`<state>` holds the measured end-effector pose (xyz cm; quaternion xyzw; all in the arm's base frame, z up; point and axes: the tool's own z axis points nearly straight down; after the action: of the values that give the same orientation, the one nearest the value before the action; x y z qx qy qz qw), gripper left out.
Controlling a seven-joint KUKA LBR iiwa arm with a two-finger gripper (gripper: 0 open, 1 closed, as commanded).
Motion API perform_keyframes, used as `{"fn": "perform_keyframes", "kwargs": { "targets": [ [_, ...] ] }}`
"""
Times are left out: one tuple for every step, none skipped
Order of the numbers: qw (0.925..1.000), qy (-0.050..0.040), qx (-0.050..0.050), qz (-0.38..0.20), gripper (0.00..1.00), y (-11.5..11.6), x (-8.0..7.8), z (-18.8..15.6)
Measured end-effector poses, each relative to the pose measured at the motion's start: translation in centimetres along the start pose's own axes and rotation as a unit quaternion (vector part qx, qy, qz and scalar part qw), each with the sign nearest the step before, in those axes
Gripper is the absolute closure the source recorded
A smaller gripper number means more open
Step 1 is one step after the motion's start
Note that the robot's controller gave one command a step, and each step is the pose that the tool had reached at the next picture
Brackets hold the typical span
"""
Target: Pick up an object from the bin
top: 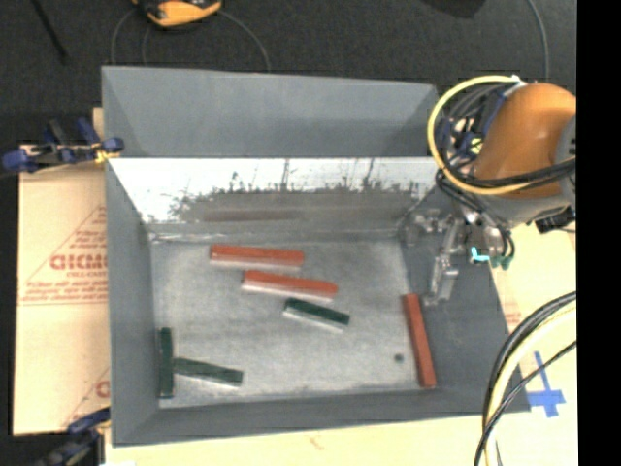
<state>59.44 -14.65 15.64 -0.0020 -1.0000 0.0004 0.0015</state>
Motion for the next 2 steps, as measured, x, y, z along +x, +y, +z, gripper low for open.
{"fn": "perform_keyframes", "kwargs": {
  "targets": [
    [1.0,-0.0039,0.001,-0.002,0.0,0.1,-0.2,-0.4],
    [0.9999,-0.0058,0.001,-0.015,0.0,7.8,-0.1,7.2]
  ]
}}
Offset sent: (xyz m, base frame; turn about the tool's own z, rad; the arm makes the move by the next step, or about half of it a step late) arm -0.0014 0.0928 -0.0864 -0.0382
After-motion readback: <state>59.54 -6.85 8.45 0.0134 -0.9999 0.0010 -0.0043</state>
